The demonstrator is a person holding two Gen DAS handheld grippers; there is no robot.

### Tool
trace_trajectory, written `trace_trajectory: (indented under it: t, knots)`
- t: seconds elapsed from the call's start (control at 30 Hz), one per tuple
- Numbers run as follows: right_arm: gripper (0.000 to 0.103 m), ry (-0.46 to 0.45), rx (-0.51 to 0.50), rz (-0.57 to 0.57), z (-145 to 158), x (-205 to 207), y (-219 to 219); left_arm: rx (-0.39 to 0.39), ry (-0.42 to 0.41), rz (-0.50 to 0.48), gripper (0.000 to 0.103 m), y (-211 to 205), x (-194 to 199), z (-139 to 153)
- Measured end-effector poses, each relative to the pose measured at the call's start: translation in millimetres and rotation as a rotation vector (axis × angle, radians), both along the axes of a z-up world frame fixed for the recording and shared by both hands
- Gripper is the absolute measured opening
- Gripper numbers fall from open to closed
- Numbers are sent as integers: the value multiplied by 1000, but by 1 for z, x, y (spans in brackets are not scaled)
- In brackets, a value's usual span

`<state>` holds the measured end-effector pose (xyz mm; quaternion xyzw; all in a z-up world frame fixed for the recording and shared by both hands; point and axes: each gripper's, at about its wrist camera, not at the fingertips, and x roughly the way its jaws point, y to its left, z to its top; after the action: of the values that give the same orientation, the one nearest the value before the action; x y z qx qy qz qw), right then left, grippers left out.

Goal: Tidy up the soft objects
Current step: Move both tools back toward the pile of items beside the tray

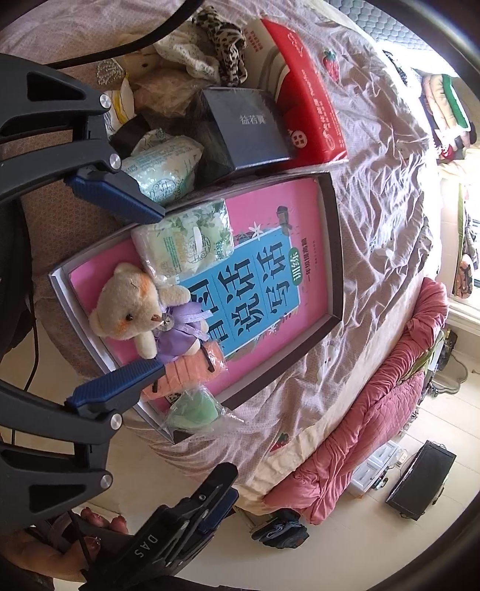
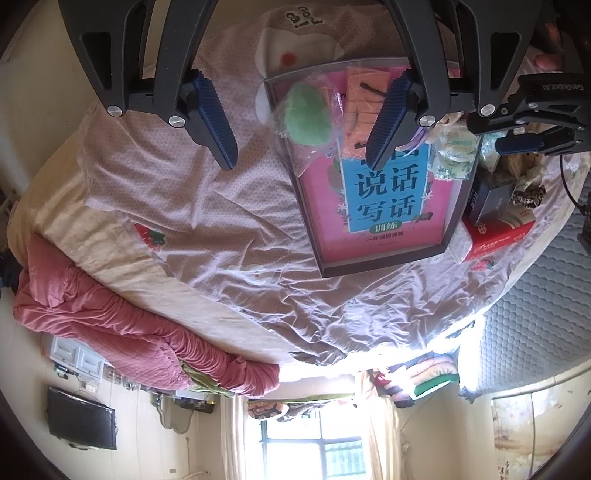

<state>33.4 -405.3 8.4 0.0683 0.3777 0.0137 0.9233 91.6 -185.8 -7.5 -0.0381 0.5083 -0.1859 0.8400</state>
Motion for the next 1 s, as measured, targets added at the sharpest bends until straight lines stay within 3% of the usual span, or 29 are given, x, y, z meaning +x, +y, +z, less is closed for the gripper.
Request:
trace_trajectory:
  t: [1.0]
  knots:
    - [78,-91,-46,132,40,-15,58,154,-127,83,80,32,-40,43]
